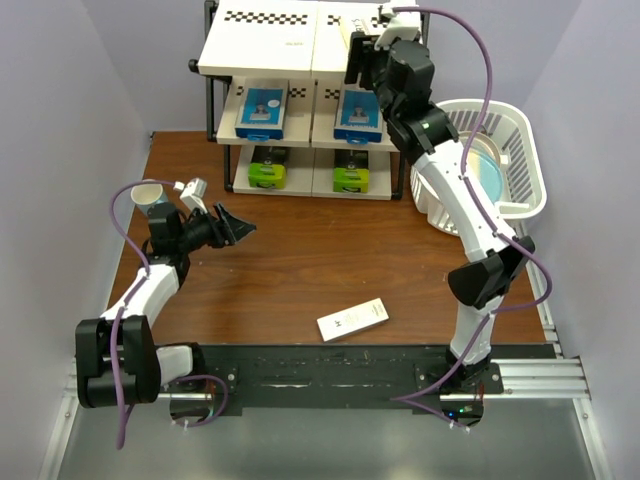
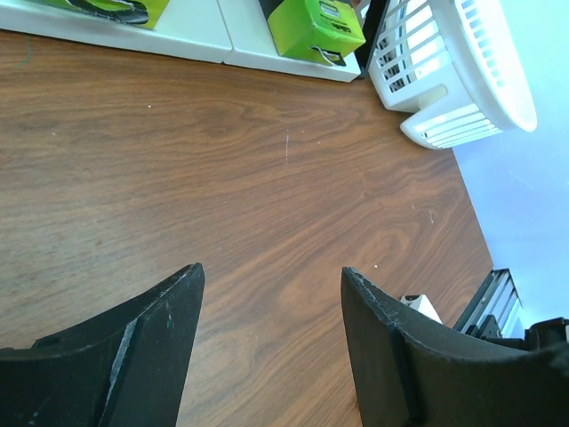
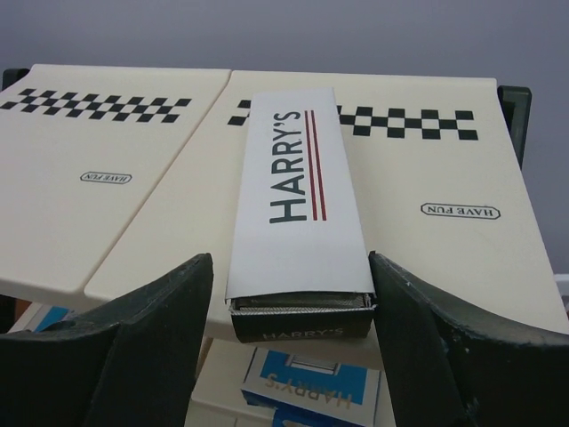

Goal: Place and organize the shaving razors onto the shelf

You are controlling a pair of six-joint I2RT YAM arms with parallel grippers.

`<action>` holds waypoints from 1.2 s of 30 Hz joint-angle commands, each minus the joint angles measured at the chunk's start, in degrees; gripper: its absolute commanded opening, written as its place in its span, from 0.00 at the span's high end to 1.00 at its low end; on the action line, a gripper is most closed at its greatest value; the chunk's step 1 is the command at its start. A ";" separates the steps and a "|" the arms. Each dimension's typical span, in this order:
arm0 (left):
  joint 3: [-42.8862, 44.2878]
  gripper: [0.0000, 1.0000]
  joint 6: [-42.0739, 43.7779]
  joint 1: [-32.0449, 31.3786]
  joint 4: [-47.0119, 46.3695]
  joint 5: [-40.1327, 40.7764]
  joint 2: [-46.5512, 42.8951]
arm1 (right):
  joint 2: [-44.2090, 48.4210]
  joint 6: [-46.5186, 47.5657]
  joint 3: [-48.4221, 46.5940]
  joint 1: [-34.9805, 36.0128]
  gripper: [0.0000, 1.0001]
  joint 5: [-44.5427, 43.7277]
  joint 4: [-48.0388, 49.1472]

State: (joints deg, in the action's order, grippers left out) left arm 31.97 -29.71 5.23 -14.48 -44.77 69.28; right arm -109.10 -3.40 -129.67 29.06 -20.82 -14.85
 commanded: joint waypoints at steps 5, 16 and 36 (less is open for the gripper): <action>-0.85 0.32 -1.22 0.74 -3.54 -1.02 -2.74 | 0.47 1.02 -0.76 3.11 0.28 -7.39 3.43; -1.73 0.32 -2.28 1.36 -4.59 -0.93 -2.92 | 1.00 3.05 0.55 3.11 0.25 -8.53 5.18; -2.52 0.32 -2.54 2.06 -5.29 -0.84 -2.92 | -3.49 0.23 -2.87 3.20 0.39 -11.52 6.06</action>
State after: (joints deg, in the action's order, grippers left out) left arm 30.09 -31.11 6.74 -16.29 -44.77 66.92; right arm -112.12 -1.54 -129.62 32.18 -29.45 -11.18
